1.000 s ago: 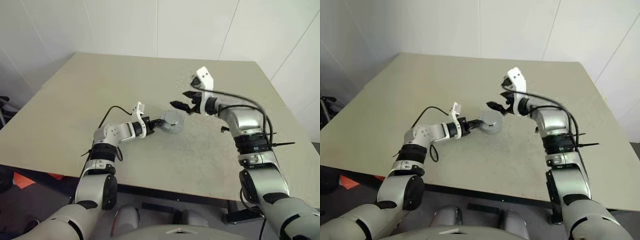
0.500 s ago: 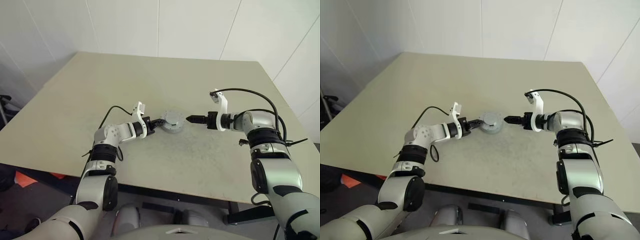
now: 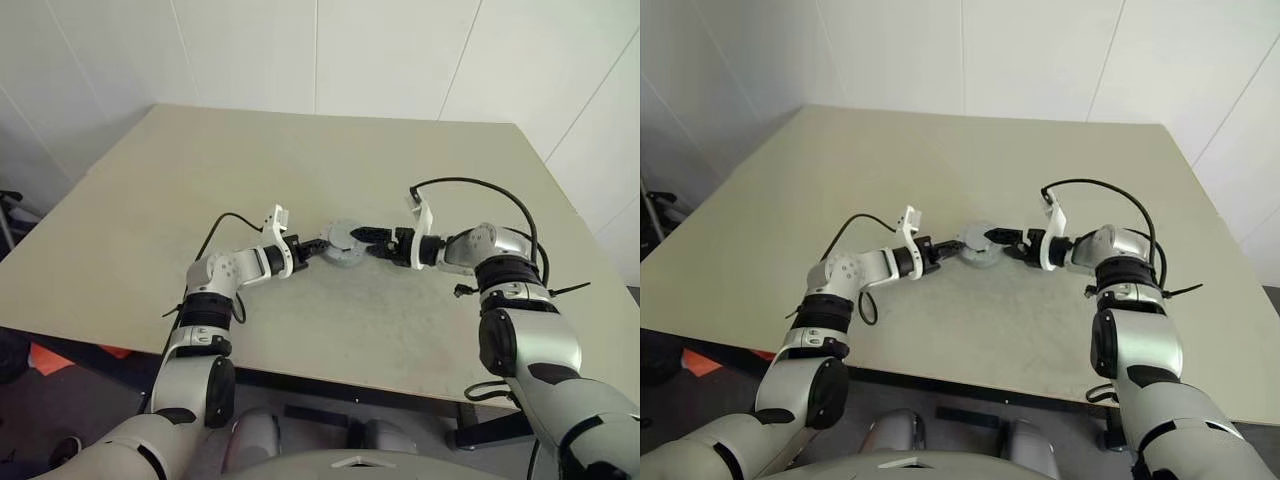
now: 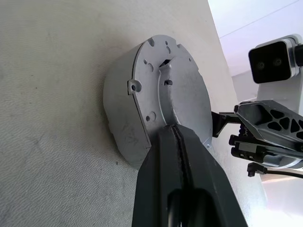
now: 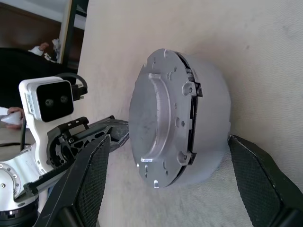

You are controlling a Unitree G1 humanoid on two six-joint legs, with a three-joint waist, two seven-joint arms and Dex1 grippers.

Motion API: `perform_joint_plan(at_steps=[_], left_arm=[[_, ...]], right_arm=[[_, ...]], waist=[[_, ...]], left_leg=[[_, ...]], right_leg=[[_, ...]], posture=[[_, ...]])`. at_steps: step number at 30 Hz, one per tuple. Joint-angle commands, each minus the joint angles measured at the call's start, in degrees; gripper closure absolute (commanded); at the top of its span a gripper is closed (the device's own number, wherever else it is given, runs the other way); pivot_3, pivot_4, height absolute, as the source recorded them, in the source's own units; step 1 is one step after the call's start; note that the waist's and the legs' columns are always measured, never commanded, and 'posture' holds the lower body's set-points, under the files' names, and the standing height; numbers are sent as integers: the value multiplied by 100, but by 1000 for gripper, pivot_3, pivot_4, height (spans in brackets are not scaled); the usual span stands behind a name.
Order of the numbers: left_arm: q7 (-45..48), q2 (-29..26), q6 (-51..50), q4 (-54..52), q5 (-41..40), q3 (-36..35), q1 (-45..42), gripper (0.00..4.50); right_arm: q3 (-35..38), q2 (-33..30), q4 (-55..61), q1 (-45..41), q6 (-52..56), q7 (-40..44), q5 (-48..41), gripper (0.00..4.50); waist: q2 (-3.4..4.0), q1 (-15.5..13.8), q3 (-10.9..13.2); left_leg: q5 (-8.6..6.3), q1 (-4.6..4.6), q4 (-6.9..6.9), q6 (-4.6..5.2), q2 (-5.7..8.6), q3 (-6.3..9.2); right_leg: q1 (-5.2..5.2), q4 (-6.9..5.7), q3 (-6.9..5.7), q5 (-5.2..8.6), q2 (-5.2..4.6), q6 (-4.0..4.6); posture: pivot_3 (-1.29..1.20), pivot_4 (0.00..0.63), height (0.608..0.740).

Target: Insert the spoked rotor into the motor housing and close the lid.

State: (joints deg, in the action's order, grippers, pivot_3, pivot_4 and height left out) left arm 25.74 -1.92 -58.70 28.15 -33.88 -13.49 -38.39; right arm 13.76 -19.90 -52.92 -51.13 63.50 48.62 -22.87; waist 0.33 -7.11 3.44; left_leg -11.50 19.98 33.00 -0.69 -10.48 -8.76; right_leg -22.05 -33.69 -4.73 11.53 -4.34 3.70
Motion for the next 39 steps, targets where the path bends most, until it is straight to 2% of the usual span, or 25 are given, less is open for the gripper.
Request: perform_joint_plan(at_steps=[1,8,11,14,18,20,29,38,39], left_arm=[[-152,-43,-77,41,122,99,91,4500],[-176,-53,-58,33,130,105,89,4500],[-194,-57,-51,22,129,106,98,4500],[-212,-68,-49,6,123,103,107,4500],[-228,-75,-39,5,126,94,113,4500],[-235,-69,-37,2,130,90,115,4500],[-213,-70,92,41,155,86,95,4500],[-113,-208,948,-291,73,-258,191,4500],[-116,-229,1001,-342,6,-350,207,4500]], right_arm=[[145,277,51,-48,114,-140,-233,22],[354,790,123,-22,20,-379,-355,22],[469,997,124,-14,-111,-523,-381,22],[612,1091,28,-37,-211,-671,-388,548],[650,1122,96,-52,-189,-691,-420,1870],[663,1115,118,-58,-203,-707,-424,2357],[806,1106,86,-119,-280,-822,-453,2470],[1174,1124,-248,-264,-544,-1278,-509,2470],[1267,1119,-311,-293,-574,-1350,-555,2470]], waist=[[1,1,-1],[3,31,-2],[2,102,-2],[2,152,-2],[4,157,-2],[7,144,-4],[8,140,-4],[9,179,-3],[9,182,-3]], left_leg=[[0,0,0,0,-1,0],[3,-1,-2,-5,-7,-1],[9,0,-7,-16,-12,-3],[19,-6,-18,-32,-12,-2],[22,-7,-19,-36,-11,-2],[21,-6,-20,-35,-10,-3],[21,-10,-21,-35,-11,-2],[31,2,-27,-52,-13,-3],[35,7,-28,-59,-14,-3]], right_leg=[[0,0,0,0,0,0],[0,-1,0,1,4,-2],[0,-2,0,17,7,-29],[0,-3,0,17,8,-30],[-5,-2,0,17,8,-29],[-3,-3,0,16,8,-29],[-6,-2,-3,16,8,-28],[-28,-2,-2,15,10,-27],[-35,-3,-2,3,12,-5]], posture=[[0,0,740],[0,0,740],[0,0,740],[0,0,740],[0,0,740],[0,0,740],[0,0,740],[0,0,740],[0,0,740]])
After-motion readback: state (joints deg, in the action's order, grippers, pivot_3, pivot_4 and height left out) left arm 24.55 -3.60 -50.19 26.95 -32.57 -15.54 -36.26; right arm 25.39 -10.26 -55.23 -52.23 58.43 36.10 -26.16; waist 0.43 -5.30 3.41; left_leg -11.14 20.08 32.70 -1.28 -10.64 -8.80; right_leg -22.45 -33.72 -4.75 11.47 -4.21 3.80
